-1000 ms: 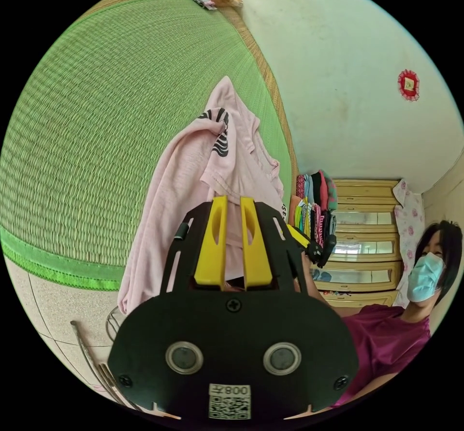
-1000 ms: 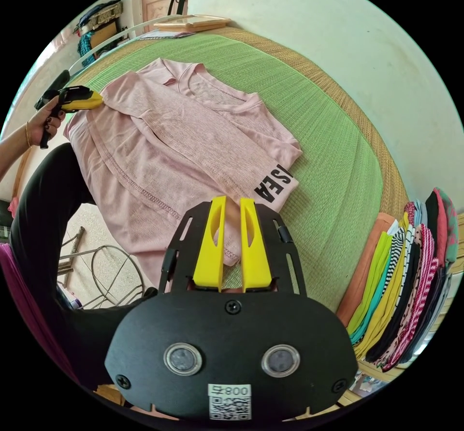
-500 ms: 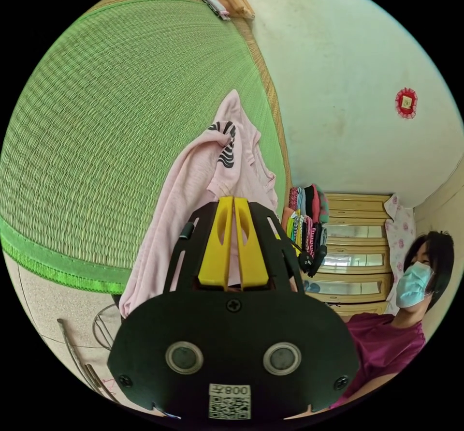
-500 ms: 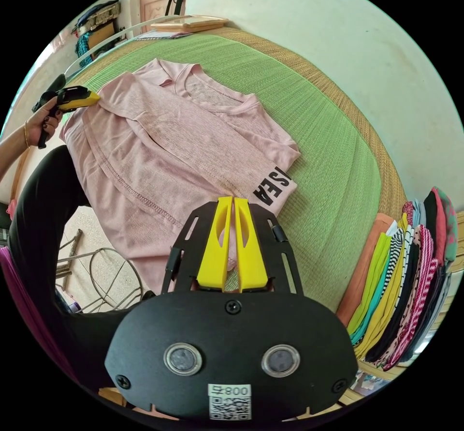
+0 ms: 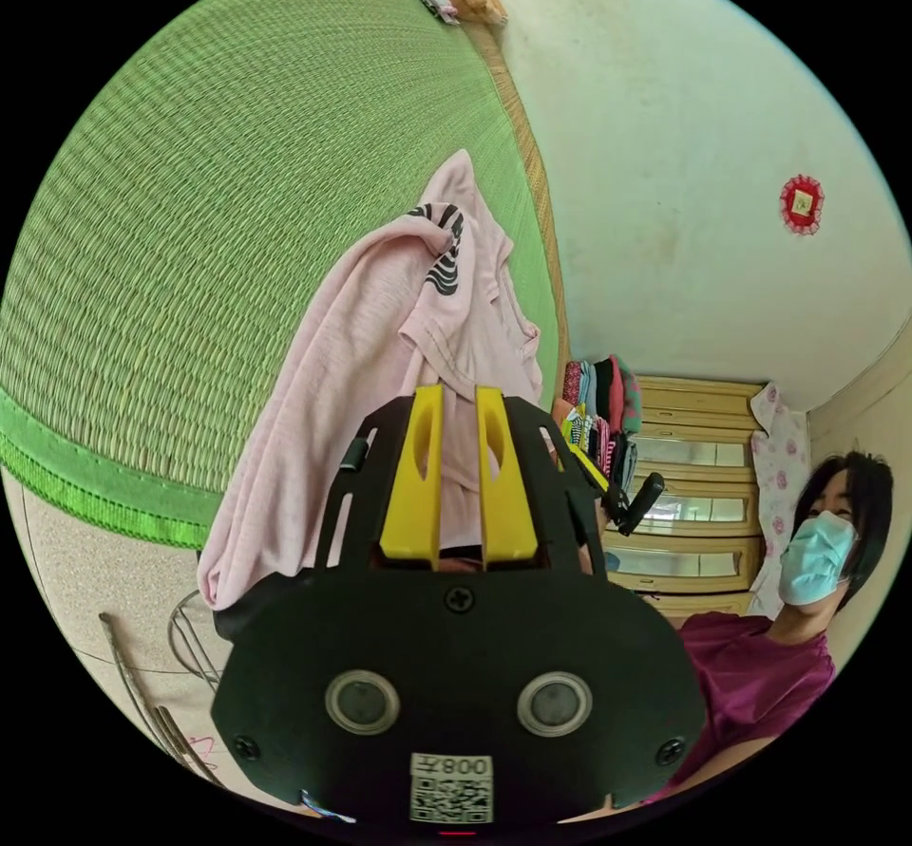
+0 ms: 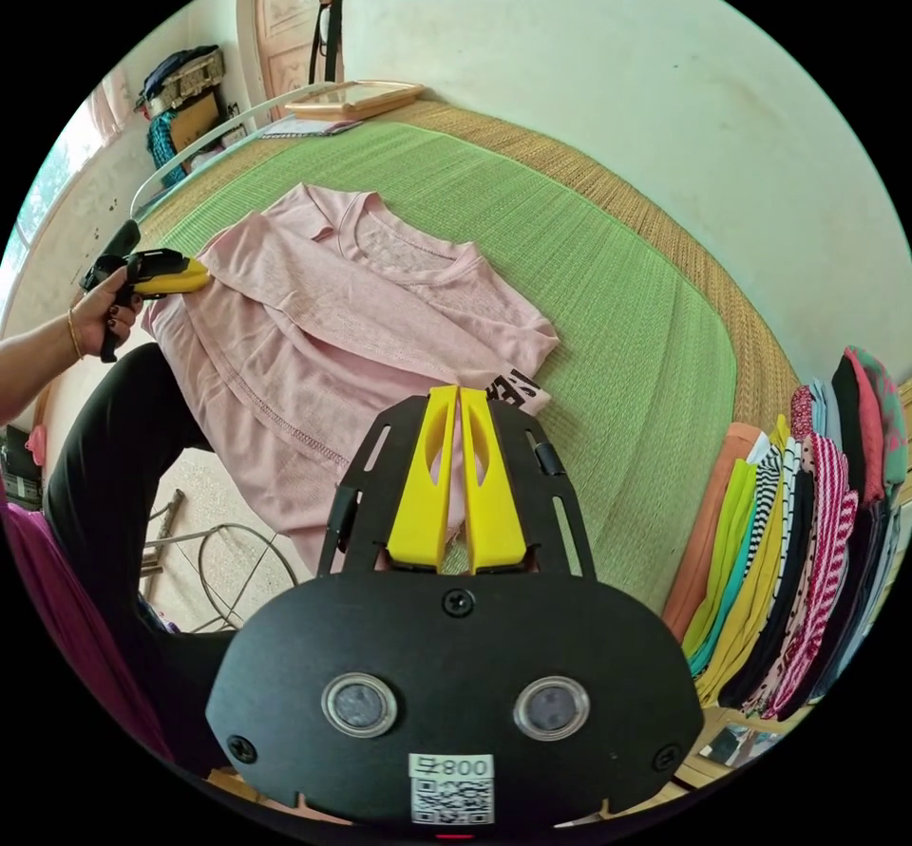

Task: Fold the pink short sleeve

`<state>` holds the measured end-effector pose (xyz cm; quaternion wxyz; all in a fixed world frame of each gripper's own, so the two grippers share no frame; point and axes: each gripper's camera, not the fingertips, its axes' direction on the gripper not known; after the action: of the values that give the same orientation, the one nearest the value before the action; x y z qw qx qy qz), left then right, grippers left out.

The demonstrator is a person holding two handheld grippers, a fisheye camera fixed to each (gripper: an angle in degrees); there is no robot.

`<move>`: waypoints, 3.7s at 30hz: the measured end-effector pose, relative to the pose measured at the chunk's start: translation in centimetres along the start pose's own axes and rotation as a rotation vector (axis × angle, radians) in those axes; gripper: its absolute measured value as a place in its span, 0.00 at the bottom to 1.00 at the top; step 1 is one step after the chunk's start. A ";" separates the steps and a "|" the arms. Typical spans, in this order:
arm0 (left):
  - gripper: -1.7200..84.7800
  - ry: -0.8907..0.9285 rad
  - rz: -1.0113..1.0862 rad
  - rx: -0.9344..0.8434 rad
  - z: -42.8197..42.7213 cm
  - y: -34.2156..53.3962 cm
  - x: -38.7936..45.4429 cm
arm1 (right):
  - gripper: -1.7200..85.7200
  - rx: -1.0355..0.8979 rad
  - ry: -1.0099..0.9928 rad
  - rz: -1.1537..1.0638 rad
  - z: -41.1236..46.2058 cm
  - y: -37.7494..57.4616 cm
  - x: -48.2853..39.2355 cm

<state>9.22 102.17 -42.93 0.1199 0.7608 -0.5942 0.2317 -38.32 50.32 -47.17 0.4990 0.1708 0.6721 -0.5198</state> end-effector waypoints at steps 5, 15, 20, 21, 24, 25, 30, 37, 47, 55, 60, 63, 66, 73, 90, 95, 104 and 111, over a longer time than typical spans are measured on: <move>0.06 0.022 -0.028 0.014 0.7 -1.3 -0.4 | 0.02 0.028 -0.003 0.003 0.0 0.5 1.7; 0.02 0.136 -0.032 0.096 0.2 -2.9 0.3 | 0.02 0.050 -0.021 0.033 2.1 2.3 5.2; 0.02 0.190 0.109 0.145 0.0 -7.9 6.0 | 0.02 0.113 0.018 0.033 1.9 0.8 8.6; 0.02 0.186 0.127 0.148 0.2 -8.9 6.8 | 0.02 0.129 0.027 0.032 2.0 -0.2 9.8; 0.03 0.121 0.207 0.143 1.4 -14.5 10.6 | 0.02 0.103 0.021 0.015 3.8 -4.3 13.4; 0.03 0.060 0.227 0.125 2.3 -16.7 11.8 | 0.03 0.085 0.010 0.015 4.5 -5.2 14.2; 0.05 -0.011 0.222 0.131 4.1 -19.8 14.0 | 0.09 -0.058 -0.170 0.151 11.5 -9.5 21.5; 0.05 -0.106 0.278 -0.057 6.4 -15.1 13.6 | 0.06 -0.006 -0.279 0.176 14.0 -3.4 21.4; 0.02 -0.530 0.454 -0.195 14.1 -16.6 20.0 | 0.02 -0.151 -0.119 0.068 21.6 -2.3 16.3; 0.02 -0.588 0.367 -0.069 10.6 -18.7 19.2 | 0.01 -0.182 -0.014 0.126 23.1 0.0 20.1; 0.02 -0.539 0.306 0.007 8.4 -18.8 18.0 | 0.01 -0.132 -0.035 0.242 22.1 1.9 23.0; 0.02 -0.520 0.297 0.023 7.7 -18.4 17.4 | 0.01 -0.101 -0.031 0.291 21.1 2.8 23.7; 0.02 -0.464 0.255 0.075 6.1 -18.0 16.1 | 0.01 -0.093 -0.097 0.347 21.0 3.9 24.8; 0.03 -0.310 0.145 0.156 1.6 -15.8 12.1 | 0.02 -0.068 -0.202 0.458 19.1 7.8 26.2; 0.09 -0.209 0.157 -0.102 -0.6 -1.4 6.5 | 0.10 -0.047 -0.334 0.262 7.0 15.3 9.0; 0.05 -0.217 0.123 -0.102 -0.5 -1.0 5.4 | 0.10 -0.075 -0.199 0.112 5.0 12.8 3.6; 0.06 -0.191 0.087 -0.060 -2.1 0.8 3.4 | 0.10 -0.125 -0.020 -0.122 2.9 9.7 -6.2; 0.07 -0.132 0.041 -0.045 -2.4 1.2 1.4 | 0.10 -0.148 0.117 -0.254 2.0 7.5 -12.1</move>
<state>7.80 101.78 -40.31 0.0926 0.7592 -0.6214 0.1699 -26.40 55.06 -40.80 0.4005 0.0772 0.7525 -0.5171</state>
